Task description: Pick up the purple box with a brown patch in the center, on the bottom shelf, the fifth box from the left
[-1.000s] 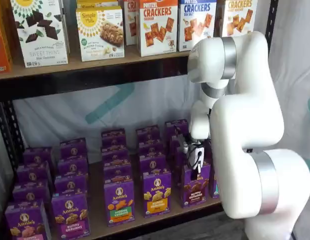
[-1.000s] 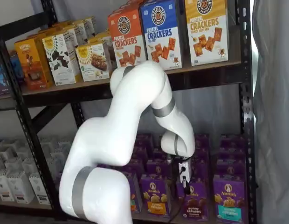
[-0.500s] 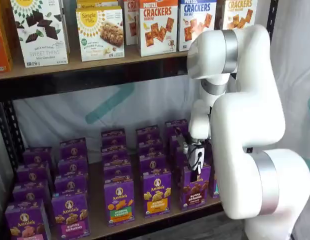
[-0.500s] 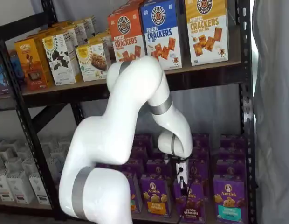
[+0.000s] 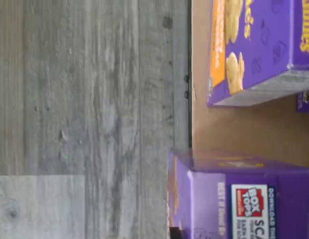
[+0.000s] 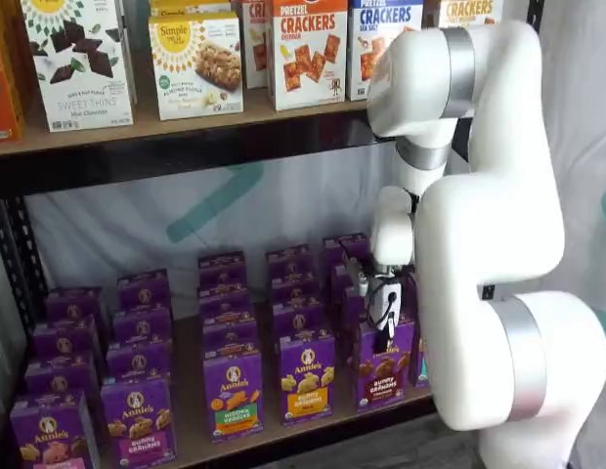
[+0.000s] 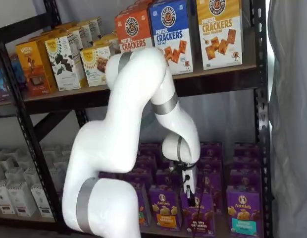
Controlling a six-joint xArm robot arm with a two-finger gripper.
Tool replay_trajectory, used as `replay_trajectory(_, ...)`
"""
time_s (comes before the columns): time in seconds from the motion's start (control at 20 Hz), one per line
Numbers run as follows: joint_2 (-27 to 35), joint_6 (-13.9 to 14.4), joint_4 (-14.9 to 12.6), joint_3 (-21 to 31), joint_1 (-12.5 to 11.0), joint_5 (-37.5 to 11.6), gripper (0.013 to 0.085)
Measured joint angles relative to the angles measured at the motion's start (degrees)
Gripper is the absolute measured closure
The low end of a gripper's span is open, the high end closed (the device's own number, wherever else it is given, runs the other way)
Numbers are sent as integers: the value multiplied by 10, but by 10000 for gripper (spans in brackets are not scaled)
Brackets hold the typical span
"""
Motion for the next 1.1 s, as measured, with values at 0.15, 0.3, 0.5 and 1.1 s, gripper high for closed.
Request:
replay_trajectory(0.15,-37,20,-15,33,5,14,610)
replay_trajectory(0.3,-73,44,-34,67,11,23,610)
replay_trajectory(0.5,-119,52,-33,111,21,31,610)
replay_trajectory(1.1,-207,47,-17,186,29,42,610)
